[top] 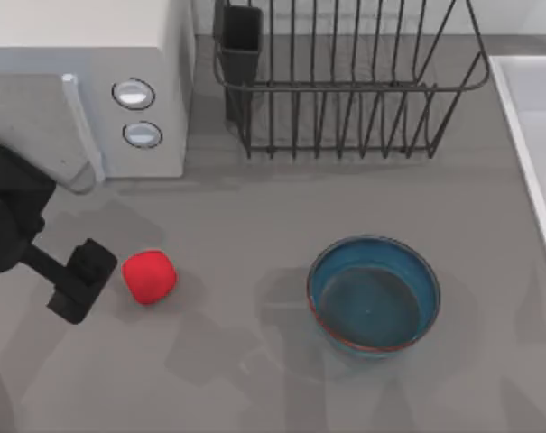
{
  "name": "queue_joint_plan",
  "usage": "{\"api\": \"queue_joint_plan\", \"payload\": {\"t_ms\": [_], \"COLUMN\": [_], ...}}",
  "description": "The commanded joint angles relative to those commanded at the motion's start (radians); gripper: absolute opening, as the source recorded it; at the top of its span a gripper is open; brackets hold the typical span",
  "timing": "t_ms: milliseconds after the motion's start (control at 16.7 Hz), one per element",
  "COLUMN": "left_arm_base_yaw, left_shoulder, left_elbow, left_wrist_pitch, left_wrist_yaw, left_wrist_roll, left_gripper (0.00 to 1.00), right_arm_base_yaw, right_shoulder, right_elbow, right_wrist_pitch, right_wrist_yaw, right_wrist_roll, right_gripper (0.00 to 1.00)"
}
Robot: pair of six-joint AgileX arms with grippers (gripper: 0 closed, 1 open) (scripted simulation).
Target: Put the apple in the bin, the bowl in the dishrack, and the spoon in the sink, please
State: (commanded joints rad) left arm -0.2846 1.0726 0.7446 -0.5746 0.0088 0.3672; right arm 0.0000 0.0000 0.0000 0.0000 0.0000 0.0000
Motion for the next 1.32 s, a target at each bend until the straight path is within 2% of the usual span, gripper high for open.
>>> {"api": "queue_joint_plan", "payload": {"t_ms": [360, 660, 900, 1320], "left_arm_base_yaw": [-0.088, -0.128, -0.136, -0.134], "left_shoulder": [0.466, 0.757, 0.839, 0.856], "left_elbow": [0.379, 0.582, 0.631, 0.602], "left_wrist_pitch": [-0.249, -0.407, -0.452, -0.409], "left_wrist_yaw": [0.001, -0.011, -0.016, -0.016], "left_wrist_roll": [0.116, 0.178, 0.194, 0.196], "left_gripper": [1.00, 1.00, 1.00, 1.00], "right_arm_base_yaw": [0.000, 0.000, 0.000, 0.000], "right_shoulder": [0.000, 0.000, 0.000, 0.000], "right_elbow": [0.000, 0.000, 0.000, 0.000], "right_wrist_pitch": [0.000, 0.000, 0.000, 0.000], "right_wrist_yaw": [0.000, 0.000, 0.000, 0.000], "right_wrist_roll": [0.000, 0.000, 0.000, 0.000], "right_gripper": [1.00, 1.00, 1.00, 1.00]}}
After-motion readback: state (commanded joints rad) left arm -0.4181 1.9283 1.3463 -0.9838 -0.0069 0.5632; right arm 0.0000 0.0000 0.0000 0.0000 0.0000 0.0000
